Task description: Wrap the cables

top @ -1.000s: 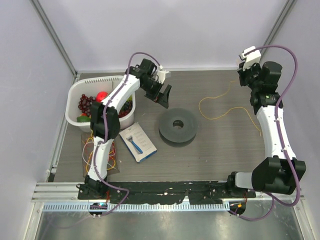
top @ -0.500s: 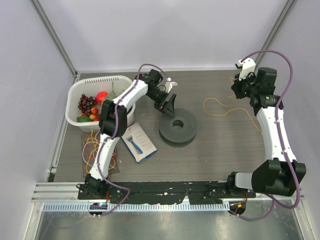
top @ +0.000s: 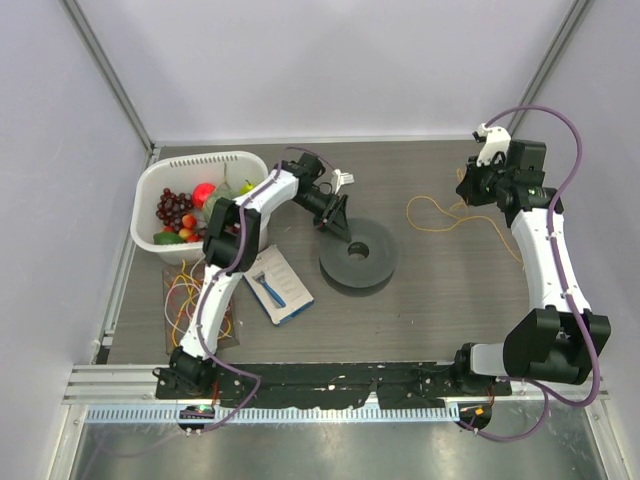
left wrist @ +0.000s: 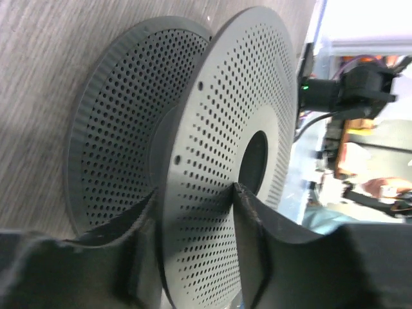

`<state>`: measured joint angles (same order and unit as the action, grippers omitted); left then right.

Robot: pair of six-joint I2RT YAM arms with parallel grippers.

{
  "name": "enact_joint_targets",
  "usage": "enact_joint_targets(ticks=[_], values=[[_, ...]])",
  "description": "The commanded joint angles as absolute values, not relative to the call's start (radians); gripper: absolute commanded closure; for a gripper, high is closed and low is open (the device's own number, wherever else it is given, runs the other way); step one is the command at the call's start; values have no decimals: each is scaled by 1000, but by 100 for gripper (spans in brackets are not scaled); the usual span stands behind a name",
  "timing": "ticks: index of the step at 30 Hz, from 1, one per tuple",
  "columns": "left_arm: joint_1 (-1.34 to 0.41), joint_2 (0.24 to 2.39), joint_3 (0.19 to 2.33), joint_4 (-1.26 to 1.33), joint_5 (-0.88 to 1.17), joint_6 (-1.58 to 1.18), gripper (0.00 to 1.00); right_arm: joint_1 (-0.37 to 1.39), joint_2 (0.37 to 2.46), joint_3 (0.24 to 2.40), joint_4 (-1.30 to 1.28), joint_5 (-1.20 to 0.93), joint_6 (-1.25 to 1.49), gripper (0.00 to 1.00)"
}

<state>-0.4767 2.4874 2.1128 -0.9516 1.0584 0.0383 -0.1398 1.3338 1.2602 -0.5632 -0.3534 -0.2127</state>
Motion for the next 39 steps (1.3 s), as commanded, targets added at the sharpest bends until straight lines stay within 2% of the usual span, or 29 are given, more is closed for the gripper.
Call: enact_joint_targets(ticks=[1, 5, 9, 12, 16, 20, 28, 39], values=[[-474, 2503, 2140, -936, 1141, 8, 64, -146, 1310, 1267, -555, -367, -153, 99], [-482, 2409, 2172, -969, 1095, 38, 99, -144, 1286, 1276, -558, -405, -150, 99], [-541, 2222, 2097, -1019, 928, 219, 100, -146, 1249, 1292, -586, -509, -182, 99], [-621, 2074, 1955, -1002, 786, 357, 100, -146, 1236, 1334, -740, -639, -360, 99], [-702, 1904, 1742, -889, 643, 475, 100, -143, 1236, 1365, -923, -762, -495, 99], [-744, 1787, 1590, -761, 572, 528, 99, -89, 1220, 1301, -968, -787, -522, 99], [-801, 1714, 1497, -703, 515, 597, 87, 118, 1144, 1170, -851, -723, -460, 99], [-792, 1638, 1571, -825, 561, 580, 35, 187, 1198, 1221, -862, -667, -569, 99]])
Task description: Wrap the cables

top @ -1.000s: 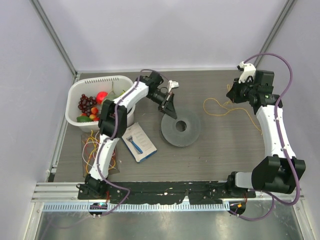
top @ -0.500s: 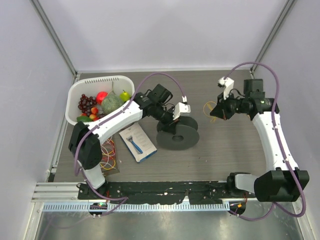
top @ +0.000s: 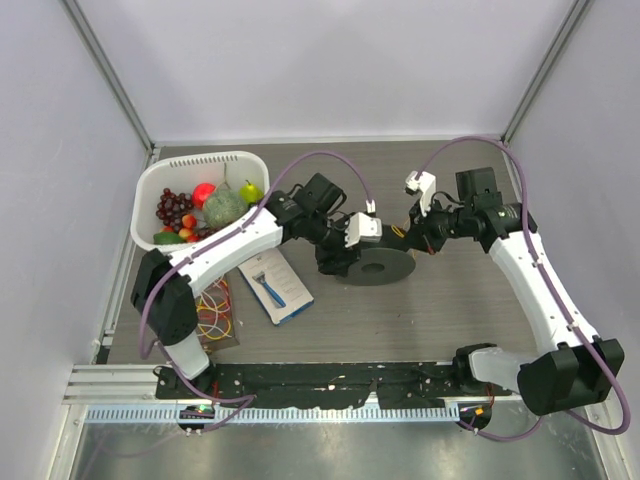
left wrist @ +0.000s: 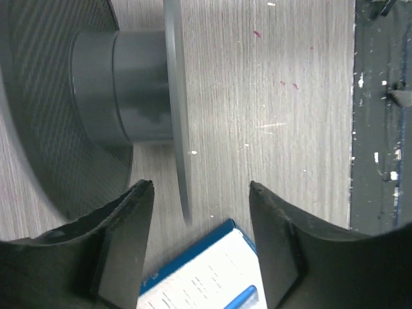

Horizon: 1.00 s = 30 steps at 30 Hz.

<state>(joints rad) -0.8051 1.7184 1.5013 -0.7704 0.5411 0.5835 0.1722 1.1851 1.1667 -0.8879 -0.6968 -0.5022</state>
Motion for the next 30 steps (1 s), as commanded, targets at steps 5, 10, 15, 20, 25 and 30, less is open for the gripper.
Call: enact_joint_targets(ticks=[5, 10, 15, 20, 25, 30], values=[[-640, 1618, 1663, -888, 833, 500, 10, 186, 1244, 1278, -896, -631, -704, 99], [-552, 1643, 1640, -712, 845, 358, 8, 190, 1298, 1319, -945, -624, -825, 99], [-549, 1666, 1563, -477, 828, 241, 7, 196, 1353, 1324, -1028, -601, -966, 99], [-555, 1697, 1487, -228, 865, 100, 7, 204, 1330, 1270, -1011, -586, -986, 99], [-589, 1729, 1451, -127, 868, 71, 8, 219, 1302, 1186, -977, -565, -976, 99], [-597, 1720, 1326, 121, 877, 8, 11, 222, 1295, 1155, -947, -543, -954, 99]])
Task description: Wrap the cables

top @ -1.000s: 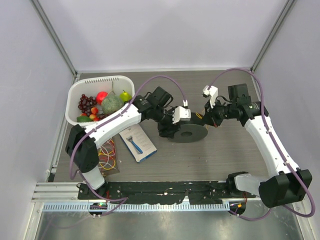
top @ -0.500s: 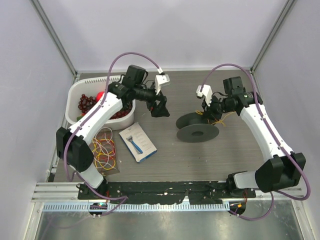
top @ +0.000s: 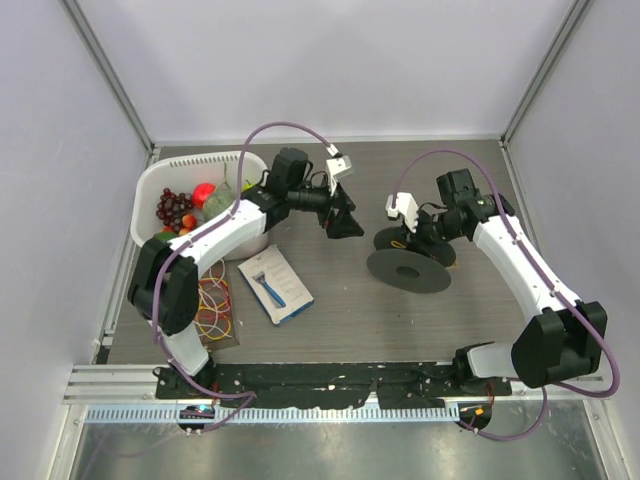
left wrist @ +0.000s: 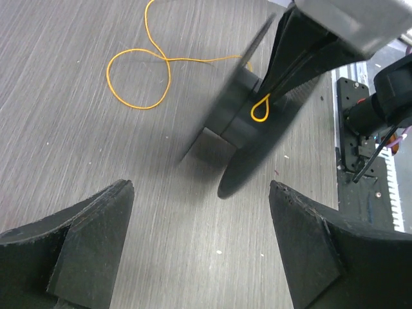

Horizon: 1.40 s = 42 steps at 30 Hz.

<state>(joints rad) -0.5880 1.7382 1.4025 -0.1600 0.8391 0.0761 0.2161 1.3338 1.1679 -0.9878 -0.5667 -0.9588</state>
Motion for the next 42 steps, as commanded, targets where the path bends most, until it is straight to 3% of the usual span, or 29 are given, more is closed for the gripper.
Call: enact_joint_targets(ticks=[1, 9, 16, 22, 27, 32, 38, 42], values=[[-603, 1717, 1298, 171, 876, 8, 12, 225, 1295, 1149, -939, -540, -947, 99], [-614, 1807, 1278, 409, 913, 8, 14, 230, 1253, 1120, -881, -473, -888, 99], [-629, 1887, 1350, 453, 1150, 53, 17, 229, 1161, 1104, -902, -407, -890, 99], [-673, 1905, 1414, 235, 1210, 237, 28, 219, 1166, 1104, -907, -388, -885, 99], [-745, 1927, 1482, -61, 1048, 413, 30, 210, 1161, 1103, -907, -368, -874, 99], [-749, 1919, 1461, -71, 1019, 374, 48, 201, 1141, 1091, -904, -362, -859, 99], [-750, 1795, 1378, -112, 974, 345, 92, 201, 1103, 1071, -877, -441, -839, 99], [-753, 1688, 1304, -164, 919, 304, 100, 202, 1111, 1077, -855, -531, -787, 99]])
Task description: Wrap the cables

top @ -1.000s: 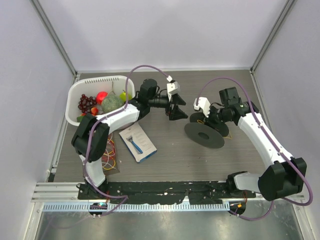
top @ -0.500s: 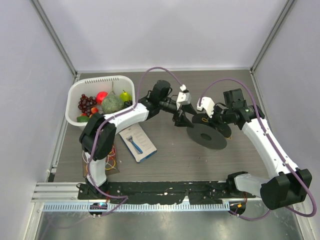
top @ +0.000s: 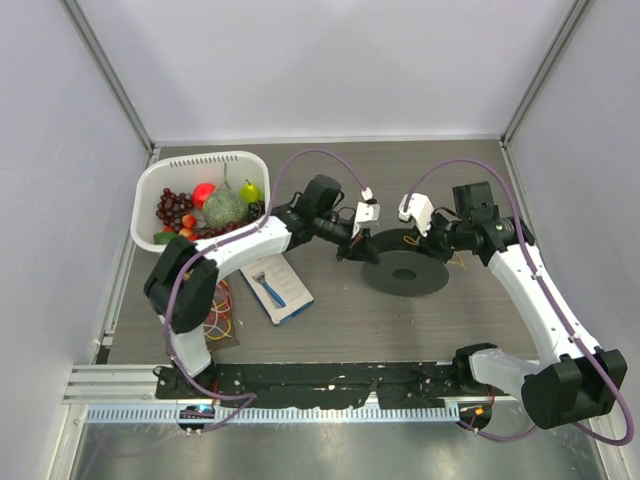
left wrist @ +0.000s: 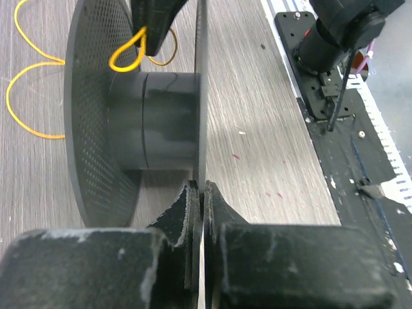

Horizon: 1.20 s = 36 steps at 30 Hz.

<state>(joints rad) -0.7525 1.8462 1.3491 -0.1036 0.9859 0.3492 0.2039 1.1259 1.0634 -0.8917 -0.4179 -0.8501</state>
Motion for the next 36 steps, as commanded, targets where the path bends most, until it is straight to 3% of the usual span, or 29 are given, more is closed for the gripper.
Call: enact_joint_targets(ticks=[1, 10, 21, 24, 26, 29, 36], values=[[-752, 1655, 1290, -187, 907, 298, 100, 202, 1117, 1080, -853, -561, -781, 99], [-758, 1519, 1161, -345, 876, 431, 100, 301, 1155, 1060, -832, -692, -706, 99], [-759, 1451, 1108, -325, 851, 446, 98, 416, 1132, 971, -746, -629, -623, 99], [-735, 1437, 1124, -362, 873, 453, 75, 414, 1134, 959, -730, -608, -623, 99], [-677, 1421, 1121, -325, 940, 375, 47, 414, 1131, 948, -712, -597, -624, 99], [-580, 1405, 1130, -252, 1014, 275, 26, 414, 1129, 943, -698, -577, -632, 99], [-548, 1460, 1158, -121, 971, 305, 17, 414, 1138, 940, -660, -572, -601, 99]])
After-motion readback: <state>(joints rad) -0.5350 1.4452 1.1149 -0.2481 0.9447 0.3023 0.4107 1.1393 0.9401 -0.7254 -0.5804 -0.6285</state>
